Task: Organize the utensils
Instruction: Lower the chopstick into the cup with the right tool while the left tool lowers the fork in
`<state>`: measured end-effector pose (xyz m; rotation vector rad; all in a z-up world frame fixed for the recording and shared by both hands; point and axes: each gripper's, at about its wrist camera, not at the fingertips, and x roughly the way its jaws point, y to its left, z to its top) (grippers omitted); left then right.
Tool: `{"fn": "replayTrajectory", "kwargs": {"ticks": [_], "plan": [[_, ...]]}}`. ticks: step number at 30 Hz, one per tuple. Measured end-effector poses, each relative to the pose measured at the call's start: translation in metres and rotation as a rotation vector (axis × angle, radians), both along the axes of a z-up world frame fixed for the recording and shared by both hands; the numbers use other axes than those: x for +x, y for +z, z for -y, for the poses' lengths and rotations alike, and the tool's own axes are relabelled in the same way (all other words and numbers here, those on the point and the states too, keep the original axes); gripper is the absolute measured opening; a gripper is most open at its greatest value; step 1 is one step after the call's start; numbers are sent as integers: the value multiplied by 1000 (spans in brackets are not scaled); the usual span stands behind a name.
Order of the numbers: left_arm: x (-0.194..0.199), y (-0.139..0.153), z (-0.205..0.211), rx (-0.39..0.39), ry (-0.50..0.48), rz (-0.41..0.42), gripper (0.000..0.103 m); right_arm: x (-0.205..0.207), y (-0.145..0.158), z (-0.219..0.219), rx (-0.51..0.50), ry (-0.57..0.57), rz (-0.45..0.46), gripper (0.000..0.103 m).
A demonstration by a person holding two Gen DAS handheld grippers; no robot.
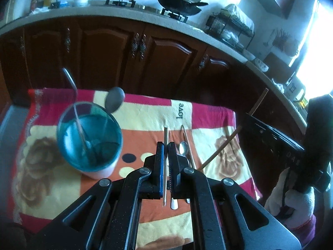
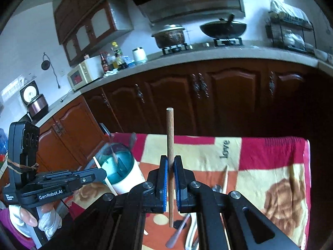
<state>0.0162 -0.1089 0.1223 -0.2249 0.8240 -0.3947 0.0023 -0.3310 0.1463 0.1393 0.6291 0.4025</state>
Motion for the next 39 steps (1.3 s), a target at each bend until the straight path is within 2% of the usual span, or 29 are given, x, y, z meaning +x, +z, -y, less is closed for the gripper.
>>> {"fn": "replayTrajectory", "kwargs": {"ticks": [10,19,29,39], "plan": [[0,29,-43,-11,48,67,3,14,33,-54,-3,72,53,5],[21,52,-110,-27,175,114,3,43,53,-111,18,134,101,5],[43,46,-138,-19,241,116,3,80,52,-151,12,164,101,5],[54,26,-139,49,293,119,3,104,24,-163,16,138,61,5]]}}
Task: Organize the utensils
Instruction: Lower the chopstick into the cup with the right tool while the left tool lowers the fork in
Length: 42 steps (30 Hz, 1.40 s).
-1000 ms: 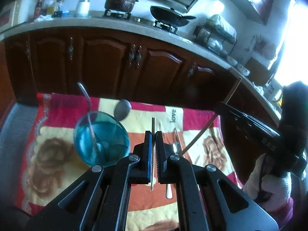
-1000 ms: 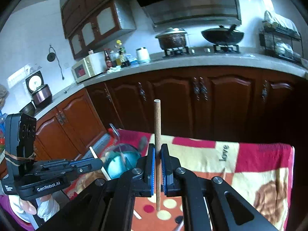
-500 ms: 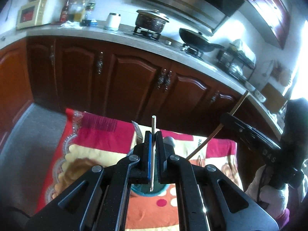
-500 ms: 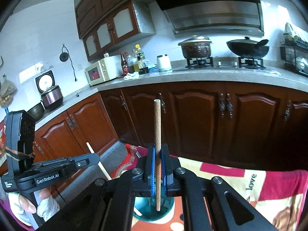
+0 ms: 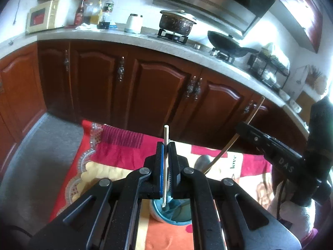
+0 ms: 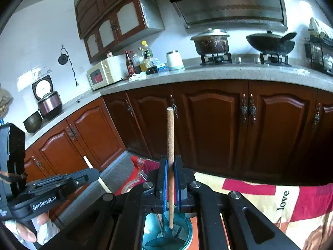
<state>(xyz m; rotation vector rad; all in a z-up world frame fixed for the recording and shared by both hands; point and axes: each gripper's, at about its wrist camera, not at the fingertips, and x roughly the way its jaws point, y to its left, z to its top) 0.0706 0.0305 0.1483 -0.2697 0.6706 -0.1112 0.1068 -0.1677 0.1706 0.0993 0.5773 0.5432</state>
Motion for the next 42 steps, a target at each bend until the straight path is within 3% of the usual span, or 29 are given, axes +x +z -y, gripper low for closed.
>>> {"fn": "replayTrajectory", "kwargs": {"ticks": [13,23,25,28,34,42], "plan": [[16,-42,8,5,-4,-87,3,32,-45,-26,-68,37,-104,5],[18,-55,8,4,3,-125,3,44,-72,-25,-33,40,-157,7],[18,-56,7,-1,6,-131,5,43,-73,-24,-36,42,-161,12],[17,-56,7,-21,5,-140,22,40,-74,-22,-37,40,-156,26],[5,-56,6,-39,6,-145,36,29,-74,-16,-34,30,-155,26],[-22,-55,15,22,23,-134,43,-16,-74,5,-58,-23,-133,31]]}}
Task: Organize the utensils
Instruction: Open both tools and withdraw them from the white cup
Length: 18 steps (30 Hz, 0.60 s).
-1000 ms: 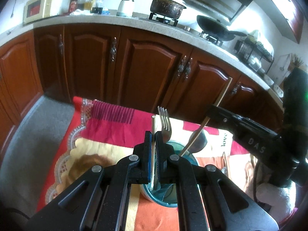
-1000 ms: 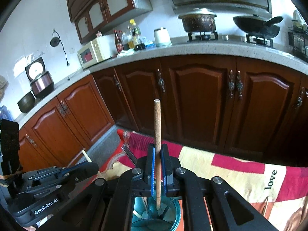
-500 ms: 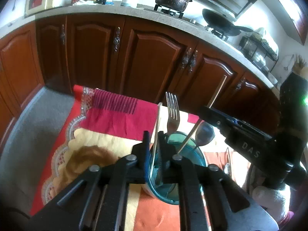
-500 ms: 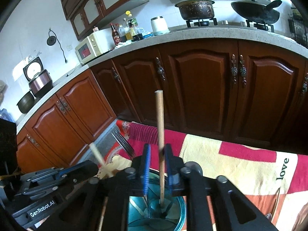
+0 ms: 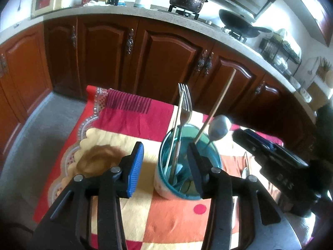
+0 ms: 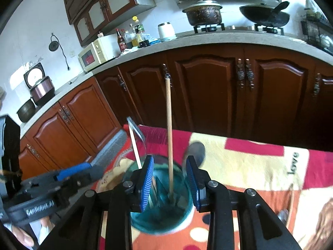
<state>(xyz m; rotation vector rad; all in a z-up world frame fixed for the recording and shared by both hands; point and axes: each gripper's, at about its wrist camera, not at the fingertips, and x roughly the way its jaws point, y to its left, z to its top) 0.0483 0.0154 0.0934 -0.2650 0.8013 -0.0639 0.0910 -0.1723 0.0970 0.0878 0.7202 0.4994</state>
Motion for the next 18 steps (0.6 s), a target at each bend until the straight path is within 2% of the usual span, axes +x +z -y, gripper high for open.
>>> {"fn": "replayTrajectory", "kwargs": {"ticks": [7,18], "plan": [[-32,5,22,96,-34,46,43,-54,-2,22,-36,-67,1,37],[-88,17,54,179,-103,137,43,-130,10,59,-73,-169,2,39]]}}
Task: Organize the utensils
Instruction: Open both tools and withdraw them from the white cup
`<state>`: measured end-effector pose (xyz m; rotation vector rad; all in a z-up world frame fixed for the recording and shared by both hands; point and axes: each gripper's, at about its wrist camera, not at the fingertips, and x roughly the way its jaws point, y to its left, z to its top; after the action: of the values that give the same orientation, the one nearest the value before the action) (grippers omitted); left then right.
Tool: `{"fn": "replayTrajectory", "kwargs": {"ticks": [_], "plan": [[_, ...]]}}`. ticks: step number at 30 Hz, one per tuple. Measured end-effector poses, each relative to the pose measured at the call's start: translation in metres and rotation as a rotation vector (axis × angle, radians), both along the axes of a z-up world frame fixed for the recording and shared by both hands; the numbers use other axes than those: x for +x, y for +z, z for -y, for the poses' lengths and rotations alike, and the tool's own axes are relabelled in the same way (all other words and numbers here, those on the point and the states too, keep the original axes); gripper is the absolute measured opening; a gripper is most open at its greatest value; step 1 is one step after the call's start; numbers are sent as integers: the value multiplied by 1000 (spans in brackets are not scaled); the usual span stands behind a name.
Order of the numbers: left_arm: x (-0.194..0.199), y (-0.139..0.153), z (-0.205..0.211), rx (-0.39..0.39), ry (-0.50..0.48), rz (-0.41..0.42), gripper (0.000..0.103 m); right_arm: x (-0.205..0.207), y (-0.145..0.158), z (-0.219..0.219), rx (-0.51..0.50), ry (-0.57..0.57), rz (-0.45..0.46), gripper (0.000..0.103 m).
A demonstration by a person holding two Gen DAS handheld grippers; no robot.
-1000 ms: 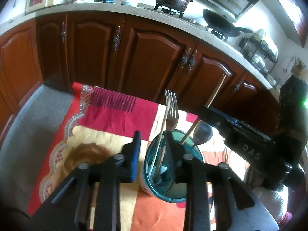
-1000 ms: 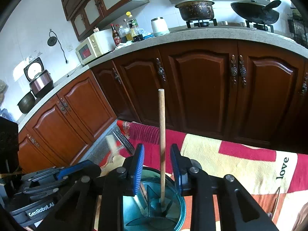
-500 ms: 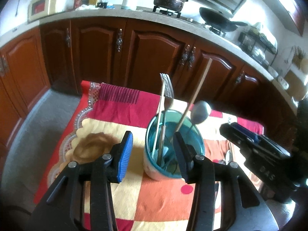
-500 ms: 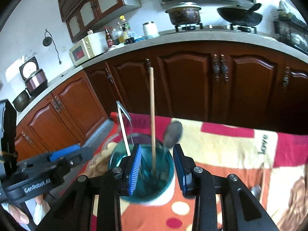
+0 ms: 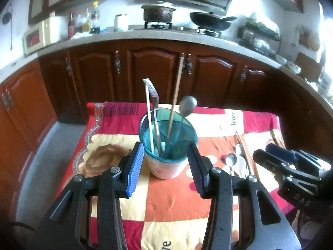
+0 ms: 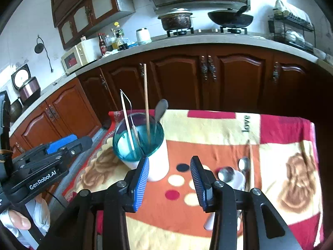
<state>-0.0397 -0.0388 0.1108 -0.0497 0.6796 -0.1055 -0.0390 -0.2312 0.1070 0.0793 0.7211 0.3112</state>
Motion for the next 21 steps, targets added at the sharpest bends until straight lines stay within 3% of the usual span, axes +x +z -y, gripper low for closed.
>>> {"fn": "replayTrajectory", "kwargs": {"ticks": [11,21], "plan": [[-37,14,19,23,-70,79,43,-46,7,25,-29,-73,-14,41],[-44,11,33,-72,-171,64,43,-74,5,40,-104,-120,-66,41]]}}
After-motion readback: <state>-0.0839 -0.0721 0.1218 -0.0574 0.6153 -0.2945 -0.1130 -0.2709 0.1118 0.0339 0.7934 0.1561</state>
